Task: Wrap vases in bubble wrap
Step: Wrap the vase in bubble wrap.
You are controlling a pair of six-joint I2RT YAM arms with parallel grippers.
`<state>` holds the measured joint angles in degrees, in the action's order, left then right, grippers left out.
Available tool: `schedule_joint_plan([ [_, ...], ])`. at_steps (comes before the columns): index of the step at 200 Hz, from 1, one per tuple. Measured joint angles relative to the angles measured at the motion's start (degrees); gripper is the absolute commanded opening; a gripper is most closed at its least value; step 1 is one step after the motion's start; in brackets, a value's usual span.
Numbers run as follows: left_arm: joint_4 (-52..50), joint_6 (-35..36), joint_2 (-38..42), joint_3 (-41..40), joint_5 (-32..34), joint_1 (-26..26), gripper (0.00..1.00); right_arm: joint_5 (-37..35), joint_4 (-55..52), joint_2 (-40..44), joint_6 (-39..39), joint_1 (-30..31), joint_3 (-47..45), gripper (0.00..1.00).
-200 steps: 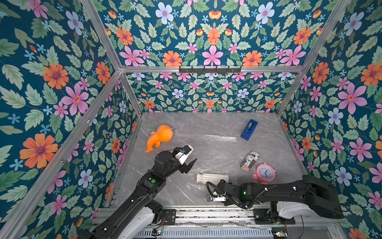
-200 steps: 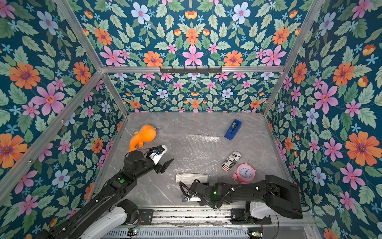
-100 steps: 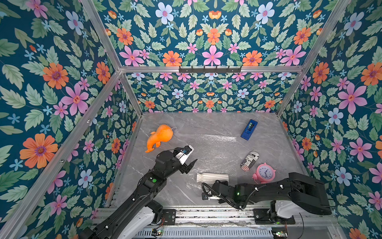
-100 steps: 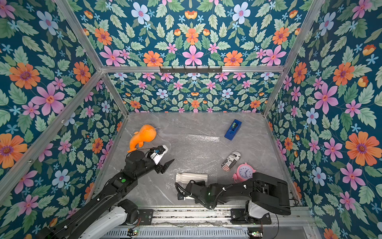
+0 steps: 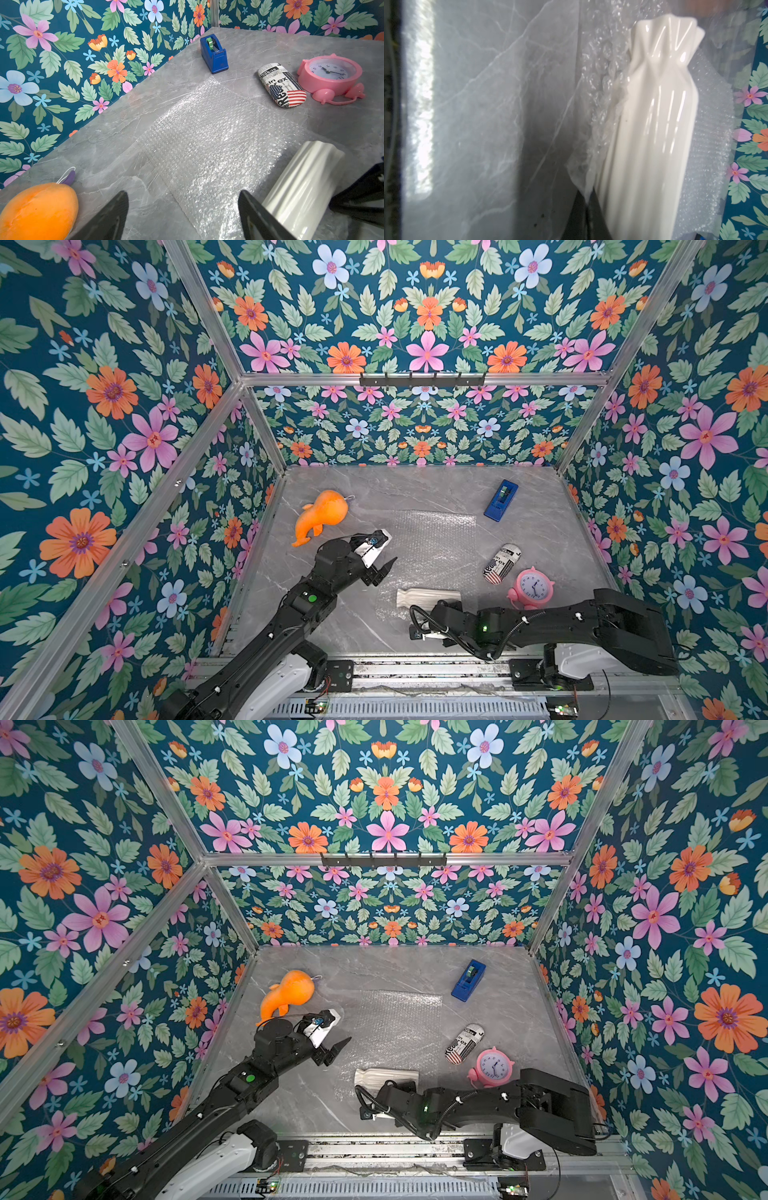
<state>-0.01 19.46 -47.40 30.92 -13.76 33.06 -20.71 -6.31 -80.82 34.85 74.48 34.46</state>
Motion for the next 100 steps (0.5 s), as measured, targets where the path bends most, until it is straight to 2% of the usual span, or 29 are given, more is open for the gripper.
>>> schedule_joint_plan([
  [60,-0.90,3.82,1.49,-0.17,0.39,1.09,0.84,7.85,-5.62,3.43,-2.67,-5.53,3.28,0.00],
  [100,-1.81,8.74,1.36,-0.13,0.17,2.67,0.81,13.00,-9.46,4.68,-4.79,-9.40,4.72,0.00],
])
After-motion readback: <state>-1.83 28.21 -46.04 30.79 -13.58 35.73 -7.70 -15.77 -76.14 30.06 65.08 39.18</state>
